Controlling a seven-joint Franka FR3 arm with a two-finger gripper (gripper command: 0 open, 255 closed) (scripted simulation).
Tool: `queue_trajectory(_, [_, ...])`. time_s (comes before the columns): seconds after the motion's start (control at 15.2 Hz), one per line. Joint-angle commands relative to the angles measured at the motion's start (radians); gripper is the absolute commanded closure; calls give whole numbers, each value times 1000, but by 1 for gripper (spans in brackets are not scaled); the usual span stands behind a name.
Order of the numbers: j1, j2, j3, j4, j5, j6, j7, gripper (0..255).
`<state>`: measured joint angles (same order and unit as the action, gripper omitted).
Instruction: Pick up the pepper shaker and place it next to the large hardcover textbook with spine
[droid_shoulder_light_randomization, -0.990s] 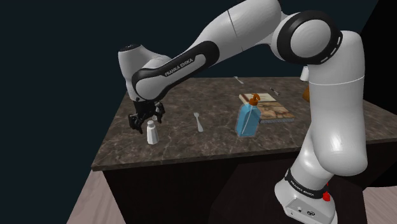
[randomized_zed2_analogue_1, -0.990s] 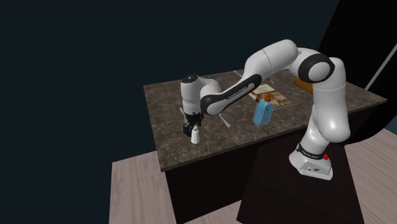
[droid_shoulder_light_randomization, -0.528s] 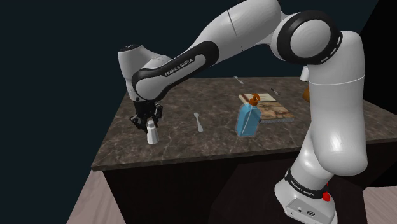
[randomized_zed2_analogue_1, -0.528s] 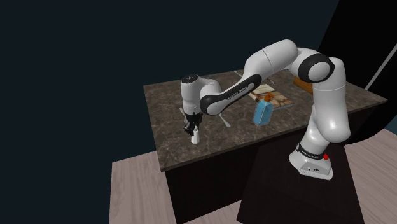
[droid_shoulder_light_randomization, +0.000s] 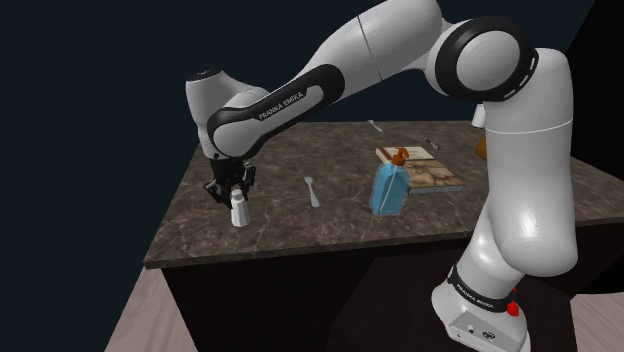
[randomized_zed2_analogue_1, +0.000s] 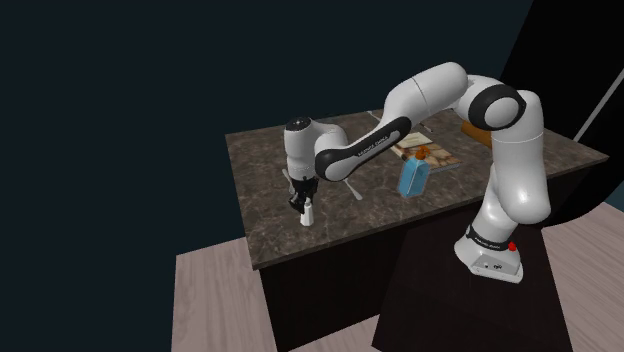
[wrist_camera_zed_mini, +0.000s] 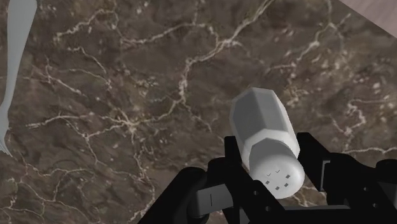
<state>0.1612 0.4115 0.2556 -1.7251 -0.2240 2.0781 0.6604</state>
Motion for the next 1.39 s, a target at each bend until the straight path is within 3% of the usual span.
queue_trajectory(0.0, [0,-6,1,5,2,-11,-2,255])
queue_trajectory(1.32, [-1,-82,15,168,38,-245,-42,255])
